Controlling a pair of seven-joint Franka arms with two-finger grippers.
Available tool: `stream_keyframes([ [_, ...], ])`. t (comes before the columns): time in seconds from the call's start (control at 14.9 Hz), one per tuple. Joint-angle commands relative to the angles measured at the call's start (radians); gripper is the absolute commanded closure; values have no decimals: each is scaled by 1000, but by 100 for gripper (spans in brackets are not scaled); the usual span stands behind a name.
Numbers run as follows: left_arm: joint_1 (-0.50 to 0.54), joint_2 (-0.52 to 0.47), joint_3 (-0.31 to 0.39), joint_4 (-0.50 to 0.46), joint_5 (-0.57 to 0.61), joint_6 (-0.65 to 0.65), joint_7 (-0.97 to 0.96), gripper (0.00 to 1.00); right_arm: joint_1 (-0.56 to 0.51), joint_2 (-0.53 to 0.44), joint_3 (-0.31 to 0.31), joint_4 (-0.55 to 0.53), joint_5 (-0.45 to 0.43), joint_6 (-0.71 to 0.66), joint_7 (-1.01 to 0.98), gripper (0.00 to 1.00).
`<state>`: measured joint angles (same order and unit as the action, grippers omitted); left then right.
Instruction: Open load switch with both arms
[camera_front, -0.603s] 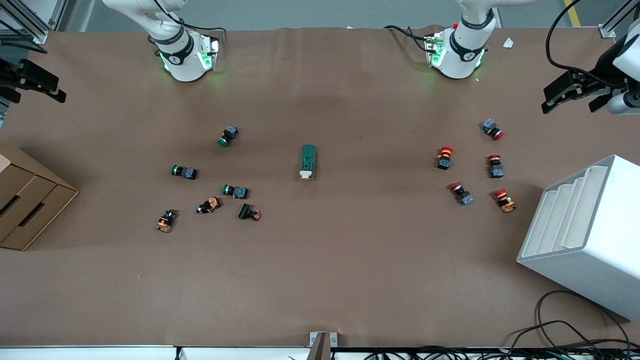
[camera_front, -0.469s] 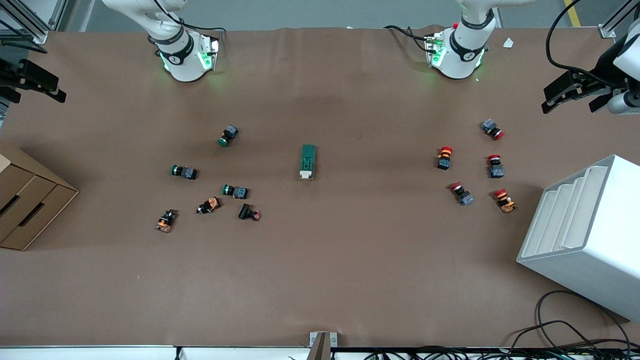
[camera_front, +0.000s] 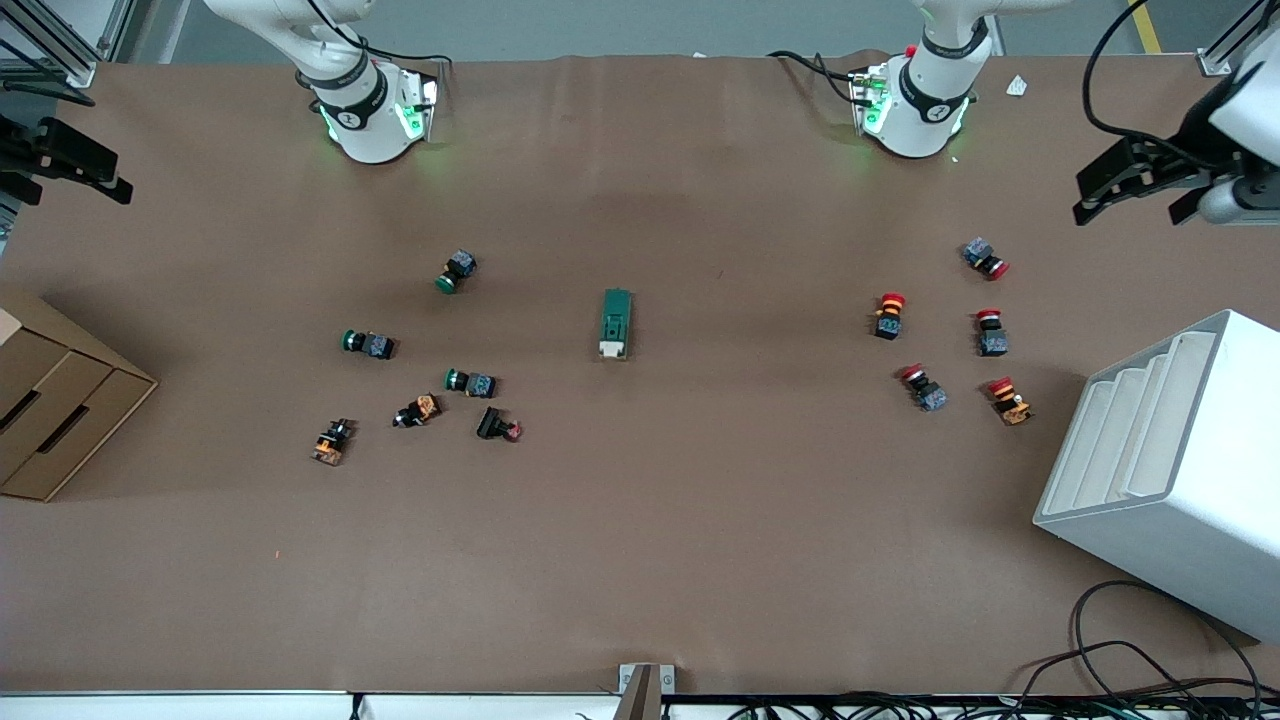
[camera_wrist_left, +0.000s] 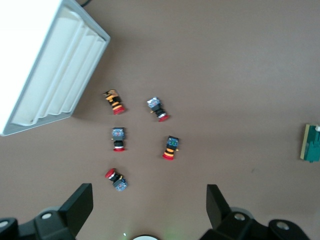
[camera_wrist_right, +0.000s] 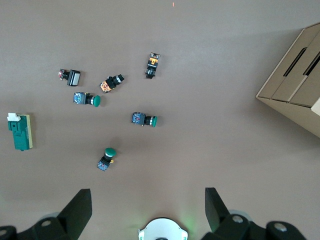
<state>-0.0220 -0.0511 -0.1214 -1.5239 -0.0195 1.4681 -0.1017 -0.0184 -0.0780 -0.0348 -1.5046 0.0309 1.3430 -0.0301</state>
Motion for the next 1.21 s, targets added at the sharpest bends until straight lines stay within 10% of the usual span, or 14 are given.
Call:
stream_keyframes([
  [0.0,-15,45,-79,21,-7,29,-16,0,-3,-26,6,-23,-19,-1,-16,0],
  [0.67,-23,89,-417,-186,-2,303,-483,0,2,-25,7,-23,-26,-15,-13,0],
  [1.14,-200,192,-468,-260,134,420,-852,0,-1,-25,4,-22,-17,-15,-10,0],
])
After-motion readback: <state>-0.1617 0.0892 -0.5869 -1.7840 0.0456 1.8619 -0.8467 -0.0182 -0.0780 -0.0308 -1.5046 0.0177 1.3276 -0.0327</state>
